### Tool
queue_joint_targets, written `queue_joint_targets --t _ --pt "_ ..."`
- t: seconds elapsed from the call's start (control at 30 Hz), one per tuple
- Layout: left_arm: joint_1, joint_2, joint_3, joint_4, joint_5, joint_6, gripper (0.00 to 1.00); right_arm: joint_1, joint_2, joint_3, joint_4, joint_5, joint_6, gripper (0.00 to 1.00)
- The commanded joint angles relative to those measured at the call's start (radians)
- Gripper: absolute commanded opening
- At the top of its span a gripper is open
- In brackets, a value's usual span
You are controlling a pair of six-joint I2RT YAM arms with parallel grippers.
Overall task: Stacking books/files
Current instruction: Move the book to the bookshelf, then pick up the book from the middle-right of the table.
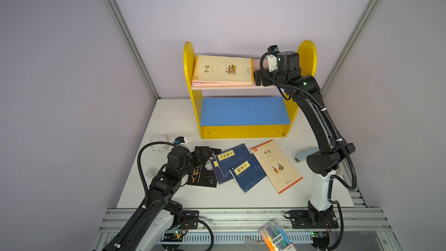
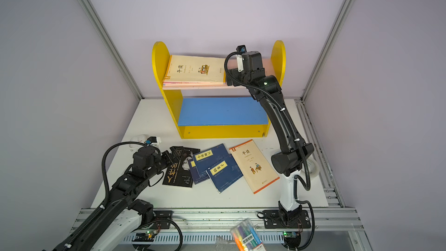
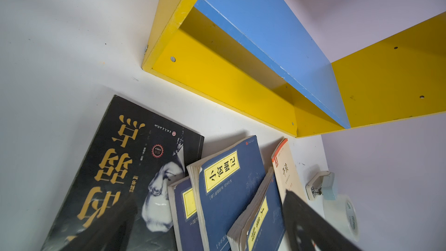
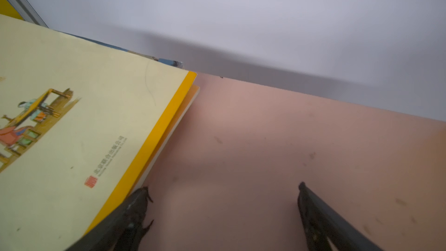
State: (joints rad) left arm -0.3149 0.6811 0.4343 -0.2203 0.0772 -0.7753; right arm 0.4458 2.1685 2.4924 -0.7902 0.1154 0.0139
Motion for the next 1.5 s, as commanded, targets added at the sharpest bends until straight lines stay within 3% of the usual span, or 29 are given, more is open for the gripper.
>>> queue_joint_targets --t 0.0,0.3,0.53,0.9,1.3,1.47 --pt "0.001 -0.002 0.005 0.006 0.0 -0.003 0.97 -0.001 0.013 0.005 0.026 -0.038 0.013 0.98" --pt "0.0 -0.019 -0.005 0.0 -0.002 -0.01 0.97 -0.001 0.038 0.042 0.04 -0.062 0.017 0.98" --pt "0.001 -0.021 -0.008 -0.001 0.001 -0.011 0.98 -0.002 0.024 0.04 0.03 0.012 0.004 0.98" --pt "0.001 -0.007 0.01 -0.012 0.024 0.009 0.97 -0.018 -0.124 -0.051 -0.011 0.077 -0.029 0.98" --pt "-0.051 0.065 0.023 0.04 0.042 -0.011 0.97 0.12 -0.529 -0.575 0.042 0.058 -0.1 0.98" --pt "-0.125 0.14 0.045 0.098 0.03 -0.011 0.97 0.147 -0.757 -0.91 0.169 -0.125 -0.071 1.0"
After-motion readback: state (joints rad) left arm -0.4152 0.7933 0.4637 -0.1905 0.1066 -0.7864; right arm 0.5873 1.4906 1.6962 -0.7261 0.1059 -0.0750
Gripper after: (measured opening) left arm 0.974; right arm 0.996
